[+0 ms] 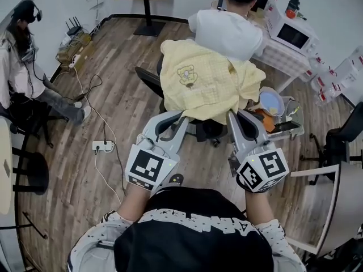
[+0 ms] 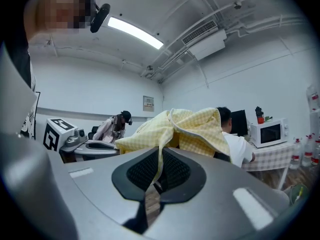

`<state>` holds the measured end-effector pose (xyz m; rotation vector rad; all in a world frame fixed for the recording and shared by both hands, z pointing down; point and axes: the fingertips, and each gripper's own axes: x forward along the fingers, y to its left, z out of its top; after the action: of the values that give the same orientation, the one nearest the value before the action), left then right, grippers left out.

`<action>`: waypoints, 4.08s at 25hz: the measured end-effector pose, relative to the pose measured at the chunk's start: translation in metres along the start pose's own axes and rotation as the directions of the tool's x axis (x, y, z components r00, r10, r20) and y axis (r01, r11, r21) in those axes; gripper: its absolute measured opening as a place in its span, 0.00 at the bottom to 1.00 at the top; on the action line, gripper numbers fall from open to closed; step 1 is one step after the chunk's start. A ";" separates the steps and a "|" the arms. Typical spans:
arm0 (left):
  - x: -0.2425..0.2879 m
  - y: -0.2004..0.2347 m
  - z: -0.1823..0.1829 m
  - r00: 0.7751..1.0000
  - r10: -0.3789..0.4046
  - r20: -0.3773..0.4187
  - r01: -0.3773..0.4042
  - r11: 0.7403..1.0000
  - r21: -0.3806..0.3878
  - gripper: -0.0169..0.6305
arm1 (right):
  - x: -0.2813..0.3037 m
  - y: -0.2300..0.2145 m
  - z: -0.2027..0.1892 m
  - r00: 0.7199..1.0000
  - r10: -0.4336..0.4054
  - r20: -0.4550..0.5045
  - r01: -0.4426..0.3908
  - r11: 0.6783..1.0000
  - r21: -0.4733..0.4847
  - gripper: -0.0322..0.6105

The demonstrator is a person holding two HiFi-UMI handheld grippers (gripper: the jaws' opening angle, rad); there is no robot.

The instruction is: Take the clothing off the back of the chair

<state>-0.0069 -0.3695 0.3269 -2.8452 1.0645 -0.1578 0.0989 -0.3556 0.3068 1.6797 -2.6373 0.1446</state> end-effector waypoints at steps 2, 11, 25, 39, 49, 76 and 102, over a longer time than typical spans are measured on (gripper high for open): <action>-0.002 -0.004 -0.001 1.000 0.016 -0.007 -0.016 1.000 -0.002 0.05 | -0.004 0.001 -0.003 1.000 0.016 -0.003 -0.016 1.000 0.004 0.10; -0.012 -0.029 -0.004 0.997 0.074 -0.029 -0.074 0.997 -0.007 0.05 | -0.027 0.002 -0.010 0.997 0.074 -0.023 -0.074 0.997 0.000 0.10; -0.029 -0.054 -0.003 0.990 0.133 -0.049 -0.133 0.991 -0.002 0.05 | -0.050 0.009 -0.017 0.990 0.134 -0.033 -0.134 0.991 0.001 0.10; -0.033 -0.073 -0.006 0.987 0.139 -0.078 -0.139 0.990 0.004 0.05 | -0.064 0.007 -0.024 0.988 0.150 -0.034 -0.149 0.989 0.020 0.10; -0.041 -0.089 -0.007 0.986 0.138 -0.090 -0.138 0.990 0.011 0.05 | -0.079 0.012 -0.026 0.987 0.158 -0.030 -0.157 0.987 0.026 0.10; -0.062 -0.121 -0.012 0.986 0.114 -0.122 -0.111 0.993 0.033 0.05 | -0.112 0.021 -0.041 0.991 0.134 -0.006 -0.133 0.989 0.072 0.10; -0.072 -0.146 -0.011 0.984 0.113 -0.135 -0.108 0.993 0.048 0.05 | -0.136 0.025 -0.050 0.990 0.140 -0.009 -0.139 0.986 0.089 0.10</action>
<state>0.0329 -0.2131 0.3521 -2.7646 1.2272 -0.3671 0.1323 -0.2183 0.3472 1.5092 -2.7756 0.2784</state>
